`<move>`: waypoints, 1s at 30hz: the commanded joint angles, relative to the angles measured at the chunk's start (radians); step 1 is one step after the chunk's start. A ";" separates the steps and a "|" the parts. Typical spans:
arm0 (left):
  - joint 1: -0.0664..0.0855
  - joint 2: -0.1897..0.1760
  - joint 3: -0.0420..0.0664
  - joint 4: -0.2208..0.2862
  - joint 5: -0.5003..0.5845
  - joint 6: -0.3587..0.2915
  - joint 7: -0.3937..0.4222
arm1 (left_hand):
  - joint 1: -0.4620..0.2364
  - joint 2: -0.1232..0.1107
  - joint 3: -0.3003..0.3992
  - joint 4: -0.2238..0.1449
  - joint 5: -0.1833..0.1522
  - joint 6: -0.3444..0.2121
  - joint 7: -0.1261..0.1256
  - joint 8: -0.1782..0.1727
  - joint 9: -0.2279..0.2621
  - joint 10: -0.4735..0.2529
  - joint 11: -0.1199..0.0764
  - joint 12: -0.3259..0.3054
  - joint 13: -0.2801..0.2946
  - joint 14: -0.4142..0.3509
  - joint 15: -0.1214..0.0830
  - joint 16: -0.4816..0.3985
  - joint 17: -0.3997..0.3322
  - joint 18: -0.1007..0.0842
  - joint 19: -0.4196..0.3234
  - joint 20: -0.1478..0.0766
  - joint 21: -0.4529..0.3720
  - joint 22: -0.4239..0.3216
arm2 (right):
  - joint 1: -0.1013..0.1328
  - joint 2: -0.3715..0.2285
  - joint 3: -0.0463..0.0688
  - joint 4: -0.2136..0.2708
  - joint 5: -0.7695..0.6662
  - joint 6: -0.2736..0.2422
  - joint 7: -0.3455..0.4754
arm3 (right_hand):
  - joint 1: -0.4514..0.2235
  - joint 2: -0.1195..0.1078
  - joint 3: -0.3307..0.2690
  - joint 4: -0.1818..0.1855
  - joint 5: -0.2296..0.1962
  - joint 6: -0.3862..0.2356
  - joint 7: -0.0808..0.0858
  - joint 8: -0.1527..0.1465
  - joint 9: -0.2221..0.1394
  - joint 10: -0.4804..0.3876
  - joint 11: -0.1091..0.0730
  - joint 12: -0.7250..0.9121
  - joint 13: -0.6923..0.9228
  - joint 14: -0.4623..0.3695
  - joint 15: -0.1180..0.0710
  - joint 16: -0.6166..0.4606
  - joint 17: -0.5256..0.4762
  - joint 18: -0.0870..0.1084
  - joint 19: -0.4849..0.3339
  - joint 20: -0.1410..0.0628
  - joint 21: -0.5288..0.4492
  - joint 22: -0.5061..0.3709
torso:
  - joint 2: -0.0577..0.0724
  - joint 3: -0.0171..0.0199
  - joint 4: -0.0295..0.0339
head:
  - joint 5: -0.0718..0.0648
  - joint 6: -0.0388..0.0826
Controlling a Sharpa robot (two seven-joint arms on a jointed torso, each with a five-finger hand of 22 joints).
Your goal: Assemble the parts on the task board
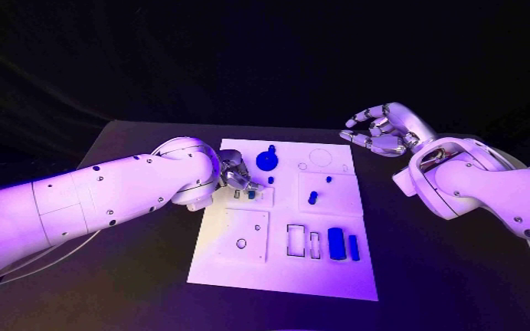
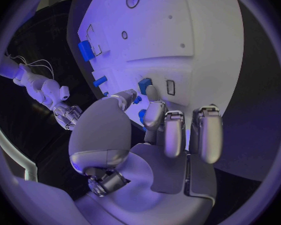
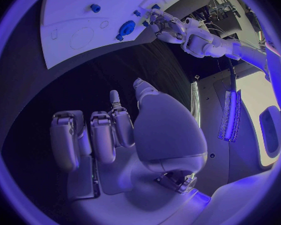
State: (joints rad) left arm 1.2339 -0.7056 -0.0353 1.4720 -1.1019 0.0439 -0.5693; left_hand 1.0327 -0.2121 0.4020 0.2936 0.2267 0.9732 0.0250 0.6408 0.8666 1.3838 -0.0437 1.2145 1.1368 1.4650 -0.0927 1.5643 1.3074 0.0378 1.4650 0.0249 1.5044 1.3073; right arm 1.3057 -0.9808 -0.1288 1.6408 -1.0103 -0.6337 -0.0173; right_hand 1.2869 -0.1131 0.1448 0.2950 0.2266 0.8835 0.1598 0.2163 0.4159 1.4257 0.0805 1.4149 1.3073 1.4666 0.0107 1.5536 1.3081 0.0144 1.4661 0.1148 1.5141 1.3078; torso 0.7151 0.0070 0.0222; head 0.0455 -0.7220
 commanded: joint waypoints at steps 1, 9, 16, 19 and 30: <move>0.001 -0.004 0.005 0.010 0.034 -0.023 0.007 | 0.005 0.007 -0.014 -0.001 0.006 -0.013 0.001 -0.004 0.003 -0.013 0.003 -0.014 -0.017 0.106 -0.001 0.006 0.263 0.000 0.001 -0.007 -0.007 0.113 | -0.001 0.000 0.000 0.000 -0.004 -0.004 0.005 | -0.010 -0.004 -0.005 -0.002 -0.006 0.005 -0.002 0.005 0.001 -0.005 -0.004 -0.006 0.101 0.088 -0.006 -0.007 0.195 0.003 0.065 -0.003 -0.004 0.223 | 0.000 -0.0002 -0.0004 | -0.001 0.002; 0.012 -0.024 0.029 0.034 0.043 -0.020 0.009 | 0.014 0.010 -0.026 -0.001 0.007 -0.022 0.004 -0.006 0.005 -0.025 0.005 -0.028 -0.034 0.106 0.001 0.006 0.263 0.001 -0.003 -0.006 -0.010 0.108 | -0.002 -0.001 0.000 -0.002 -0.003 -0.005 0.005 | -0.010 -0.004 -0.005 -0.002 -0.006 0.005 -0.002 0.005 0.001 -0.005 -0.004 -0.006 0.101 0.088 -0.006 -0.007 0.195 0.003 0.065 -0.003 -0.004 0.223 | -0.001 0.0004 0.0006 | -0.001 0.008; 0.050 -0.044 0.046 0.038 0.047 0.045 0.006 | 0.049 0.020 -0.033 -0.001 0.010 -0.061 0.021 -0.037 -0.008 -0.065 0.019 -0.079 -0.094 0.105 0.012 0.005 0.261 0.008 -0.024 -0.002 -0.026 0.079 | -0.003 -0.001 0.000 -0.006 -0.003 -0.003 0.004 | -0.010 -0.004 -0.005 -0.002 -0.006 0.005 -0.002 0.005 0.001 -0.005 -0.004 -0.006 0.101 0.088 -0.006 -0.007 0.195 0.003 0.065 -0.003 -0.004 0.223 | -0.001 0.0001 0.0008 | 0.001 0.011; 0.079 -0.041 0.049 0.007 0.051 0.078 0.008 | 0.063 0.022 -0.035 0.000 0.010 -0.090 0.040 -0.074 -0.034 -0.100 0.035 -0.121 -0.144 0.101 0.026 -0.001 0.250 0.012 -0.038 0.007 -0.038 0.060 | -0.003 -0.001 0.000 -0.008 -0.002 -0.002 0.004 | -0.010 -0.004 -0.005 -0.002 -0.006 0.005 -0.002 0.005 0.001 -0.005 -0.004 -0.006 0.101 0.088 -0.006 -0.007 0.195 0.003 0.065 -0.003 -0.004 0.223 | -0.002 0.0012 0.0016 | 0.004 0.012; 0.113 0.022 0.047 -0.155 0.038 0.150 0.020 | 0.064 0.024 -0.046 0.001 0.005 -0.104 0.056 -0.107 -0.064 -0.133 0.050 -0.162 -0.195 0.098 0.040 -0.006 0.241 0.016 -0.050 0.020 -0.048 0.045 | -0.004 0.005 0.000 -0.011 -0.001 0.001 0.003 | -0.013 -0.003 -0.006 -0.002 -0.006 0.005 -0.003 0.005 0.001 -0.004 -0.004 -0.005 0.102 0.087 -0.006 -0.007 0.194 0.003 0.065 -0.003 -0.005 0.222 | 0.001 -0.0002 -0.0005 | 0.017 0.020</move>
State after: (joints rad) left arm 1.3429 -0.6875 0.0120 1.3249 -1.0608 0.1319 -0.5643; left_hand 1.0910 -0.1882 0.3612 0.2942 0.2320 0.8737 0.0783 0.5394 0.8032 1.2577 0.0073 1.0564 0.9421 1.4666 -0.0618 1.5644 1.3073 0.0379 1.4220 0.0463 1.4628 1.3073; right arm 1.3028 -0.9772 -0.1288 1.6302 -1.0096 -0.6358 -0.0177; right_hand 1.2831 -0.1173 0.1448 0.2950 0.2266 0.8835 0.1598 0.2163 0.4158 1.4257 0.0805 1.4149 1.3081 1.4666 0.0107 1.5498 1.3077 0.0144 1.4661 0.1148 1.5142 1.3074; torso 0.7151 0.0072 0.0229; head 0.0593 -0.7022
